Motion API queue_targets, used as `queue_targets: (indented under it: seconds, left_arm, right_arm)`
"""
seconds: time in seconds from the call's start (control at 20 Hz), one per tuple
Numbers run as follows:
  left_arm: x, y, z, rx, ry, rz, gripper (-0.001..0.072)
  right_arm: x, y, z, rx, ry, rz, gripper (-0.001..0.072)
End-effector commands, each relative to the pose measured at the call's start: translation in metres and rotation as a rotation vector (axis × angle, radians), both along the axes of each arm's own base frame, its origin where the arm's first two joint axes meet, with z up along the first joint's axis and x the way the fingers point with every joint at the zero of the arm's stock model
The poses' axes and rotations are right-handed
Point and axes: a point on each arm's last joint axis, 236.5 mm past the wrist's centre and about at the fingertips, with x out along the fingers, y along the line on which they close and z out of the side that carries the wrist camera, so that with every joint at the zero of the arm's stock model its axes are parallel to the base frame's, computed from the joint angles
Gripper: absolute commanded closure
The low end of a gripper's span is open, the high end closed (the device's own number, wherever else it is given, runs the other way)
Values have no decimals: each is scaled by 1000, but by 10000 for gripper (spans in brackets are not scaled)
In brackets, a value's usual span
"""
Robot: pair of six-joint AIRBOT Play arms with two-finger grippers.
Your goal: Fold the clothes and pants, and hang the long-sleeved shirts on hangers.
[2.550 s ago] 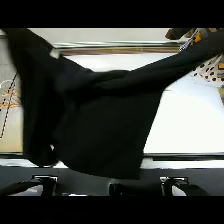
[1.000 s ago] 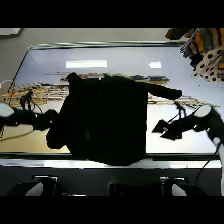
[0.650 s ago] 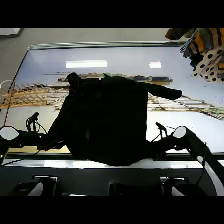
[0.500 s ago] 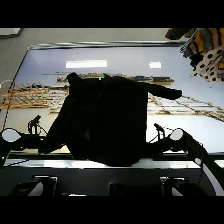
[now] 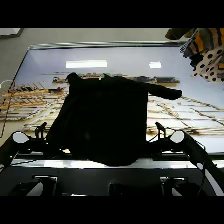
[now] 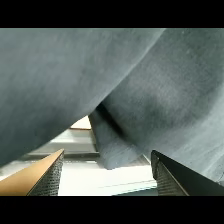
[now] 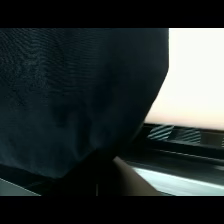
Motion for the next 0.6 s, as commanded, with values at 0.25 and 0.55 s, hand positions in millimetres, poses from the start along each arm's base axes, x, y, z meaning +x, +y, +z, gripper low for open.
queue_targets:
  seconds: [0.25,0.55]
  left_arm:
    - [12,-26,-20,-42,-7,-22,376]
    - [121,-25,77,3,-380,-123,686]
  right_arm:
    - [0,8,6,39,9,-21,673]
    - [108,20,92,105,-384,-92,675]
